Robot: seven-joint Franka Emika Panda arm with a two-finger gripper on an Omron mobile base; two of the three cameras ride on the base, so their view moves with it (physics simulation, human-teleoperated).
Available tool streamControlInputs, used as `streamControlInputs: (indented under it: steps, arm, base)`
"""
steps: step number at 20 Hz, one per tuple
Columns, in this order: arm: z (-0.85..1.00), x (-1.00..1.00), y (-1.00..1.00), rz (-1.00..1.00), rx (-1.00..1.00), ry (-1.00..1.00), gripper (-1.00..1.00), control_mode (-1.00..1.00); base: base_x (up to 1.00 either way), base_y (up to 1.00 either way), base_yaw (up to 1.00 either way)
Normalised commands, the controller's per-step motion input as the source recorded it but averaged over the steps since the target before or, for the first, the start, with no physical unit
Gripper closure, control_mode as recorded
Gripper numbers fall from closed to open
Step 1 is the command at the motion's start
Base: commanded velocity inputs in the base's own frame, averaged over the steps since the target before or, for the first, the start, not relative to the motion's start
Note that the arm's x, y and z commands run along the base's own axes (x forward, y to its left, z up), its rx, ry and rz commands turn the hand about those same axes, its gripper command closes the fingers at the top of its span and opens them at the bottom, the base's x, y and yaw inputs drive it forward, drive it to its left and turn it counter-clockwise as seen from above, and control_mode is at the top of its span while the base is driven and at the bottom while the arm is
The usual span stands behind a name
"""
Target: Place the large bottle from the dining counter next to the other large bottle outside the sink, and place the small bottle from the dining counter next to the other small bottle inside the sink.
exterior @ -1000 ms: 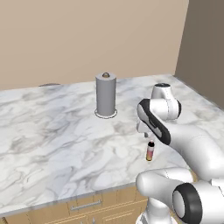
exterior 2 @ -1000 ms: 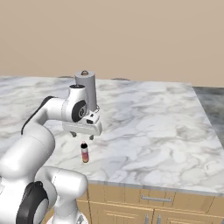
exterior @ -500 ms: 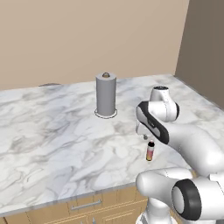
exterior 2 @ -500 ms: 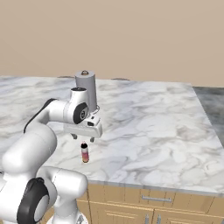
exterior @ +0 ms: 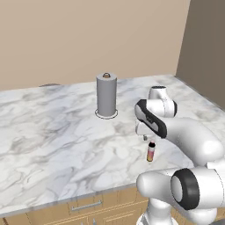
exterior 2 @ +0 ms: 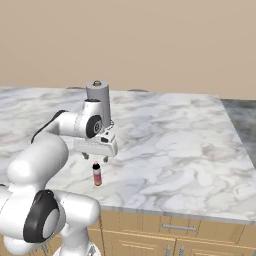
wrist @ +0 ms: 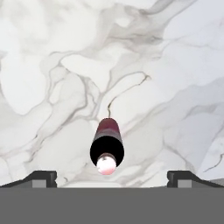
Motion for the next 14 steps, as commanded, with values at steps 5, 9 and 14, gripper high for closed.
streamControlInputs:
  steps: [5, 9, 14]
  arm:
    - [0.00, 0.07, 0.00, 0.00, 0.00, 0.02, -1.00, -1.00]
    - [-0.03, 0.00, 0.00, 0.00, 0.00, -0.01, -1.00, -1.00]
    - [-0.09, 0.00, 0.00, 0.00, 0.00, -0.07, -1.00, -1.00]
  base:
    - [0.00, 0.00, 0.00]
    - [0.00, 0.00, 0.00]
    - [0.00, 0.00, 0.00]
